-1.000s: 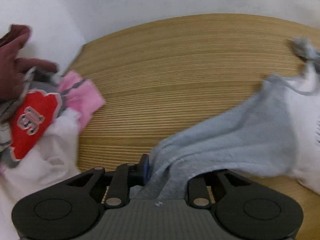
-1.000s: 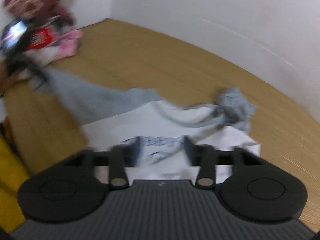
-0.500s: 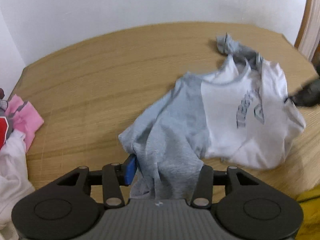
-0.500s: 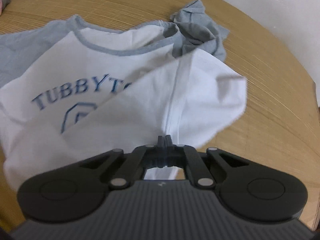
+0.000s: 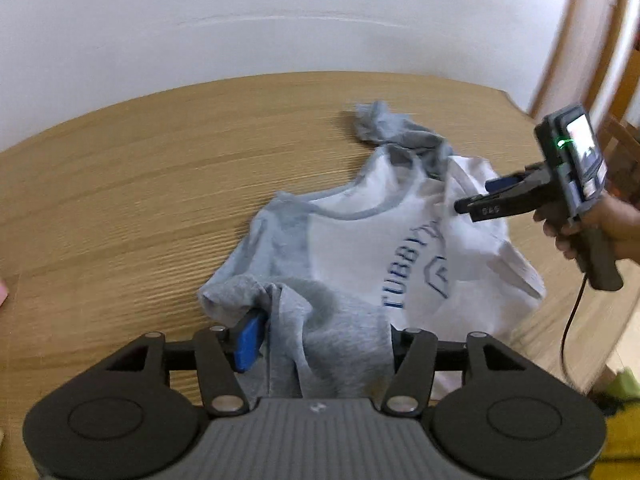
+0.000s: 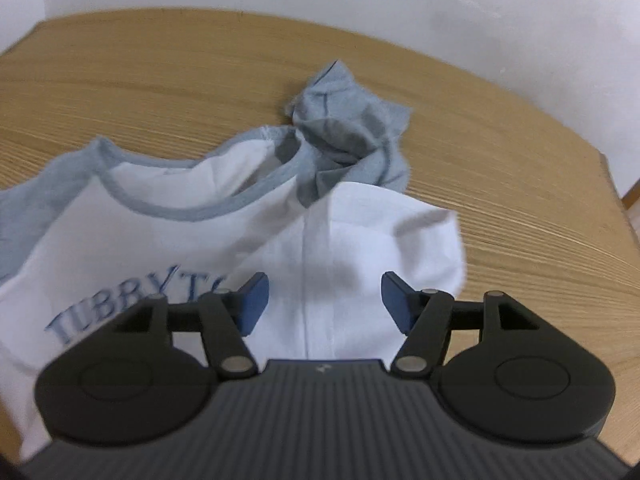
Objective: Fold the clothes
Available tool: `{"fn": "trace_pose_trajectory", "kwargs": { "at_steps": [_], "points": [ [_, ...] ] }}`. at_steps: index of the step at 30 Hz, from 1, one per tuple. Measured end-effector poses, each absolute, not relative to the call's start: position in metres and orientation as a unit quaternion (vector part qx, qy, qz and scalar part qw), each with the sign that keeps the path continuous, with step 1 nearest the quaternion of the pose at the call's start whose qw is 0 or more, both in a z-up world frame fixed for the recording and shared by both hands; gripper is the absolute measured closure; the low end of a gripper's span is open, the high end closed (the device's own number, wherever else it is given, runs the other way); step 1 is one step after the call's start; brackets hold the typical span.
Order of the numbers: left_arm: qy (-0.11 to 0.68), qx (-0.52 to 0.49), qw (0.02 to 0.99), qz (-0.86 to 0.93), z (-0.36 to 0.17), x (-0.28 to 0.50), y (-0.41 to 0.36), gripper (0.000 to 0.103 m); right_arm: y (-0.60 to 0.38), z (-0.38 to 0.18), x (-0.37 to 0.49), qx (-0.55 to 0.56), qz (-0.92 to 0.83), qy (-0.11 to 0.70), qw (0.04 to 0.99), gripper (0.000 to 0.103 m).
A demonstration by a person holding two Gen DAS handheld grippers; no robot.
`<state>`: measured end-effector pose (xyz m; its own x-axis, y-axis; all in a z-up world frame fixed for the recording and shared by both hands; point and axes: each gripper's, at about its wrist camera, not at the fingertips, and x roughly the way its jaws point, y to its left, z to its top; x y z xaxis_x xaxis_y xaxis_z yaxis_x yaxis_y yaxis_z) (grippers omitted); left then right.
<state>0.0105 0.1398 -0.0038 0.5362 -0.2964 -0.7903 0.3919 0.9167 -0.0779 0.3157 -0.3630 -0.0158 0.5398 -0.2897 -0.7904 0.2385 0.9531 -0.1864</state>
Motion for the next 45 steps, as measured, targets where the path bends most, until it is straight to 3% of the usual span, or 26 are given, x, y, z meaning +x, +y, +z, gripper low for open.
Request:
{"fn": "trace_pose_trajectory", "kwargs": {
  "at_steps": [1,2,4,9,17,20,21,22,24,32,39,41,43,45],
  "points": [
    [0.443,0.044,0.878,-0.178,-0.003,0.011,0.149,0.042,-0.364,-0.023,0.323,-0.024,-0.156,0.467,0.870,0.063],
    [0.445,0.032,0.880,-0.161,-0.002,0.012,0.160,0.041,-0.364,-0.023,0.323,-0.012,-0.156,0.471,0.868,0.078],
    [0.448,-0.008,0.885,-0.126,0.004,0.012,0.191,0.035,-0.364,-0.013,0.311,0.008,-0.158,0.466,0.870,0.095],
    [0.467,-0.042,0.875,-0.119,0.007,0.011,0.234,0.032,-0.368,0.032,0.227,0.042,-0.168,0.455,0.873,0.095],
    [0.437,0.036,0.881,-0.181,0.005,0.018,0.190,0.026,-0.329,0.012,0.128,0.031,-0.099,0.614,0.782,0.095],
    [0.429,0.071,0.879,-0.197,-0.002,0.042,0.171,0.026,-0.325,0.064,0.132,-0.012,-0.093,0.507,0.857,0.089],
    [0.428,0.087,0.877,-0.202,-0.007,0.053,0.162,0.026,-0.327,0.079,0.140,-0.029,-0.091,0.474,0.875,0.070],
    [0.426,0.102,0.875,-0.206,-0.013,0.064,0.154,0.026,-0.330,0.088,0.155,-0.052,-0.084,0.449,0.888,0.041],
    [0.429,0.124,0.870,-0.210,-0.025,0.085,0.141,0.026,-0.337,0.099,0.189,-0.099,-0.065,0.407,0.906,0.018],
    [0.461,0.152,0.849,-0.207,-0.061,0.148,0.105,0.026,-0.381,0.048,0.364,-0.135,0.060,0.429,0.891,0.021],
    [0.496,0.173,0.825,-0.210,-0.092,0.173,0.088,0.025,-0.394,0.017,0.429,-0.185,0.227,0.479,0.828,0.020],
    [0.491,0.170,0.828,-0.210,-0.092,0.173,0.085,0.027,-0.400,0.006,0.443,-0.209,0.224,0.484,0.820,0.020],
    [0.495,0.154,0.829,-0.208,-0.092,0.170,0.084,0.041,-0.417,-0.005,0.457,-0.202,0.200,0.504,0.815,0.021],
    [0.501,0.141,0.831,-0.195,-0.091,0.167,0.087,0.042,-0.449,-0.012,0.462,-0.159,0.154,0.538,0.813,0.020]
  ]
}}
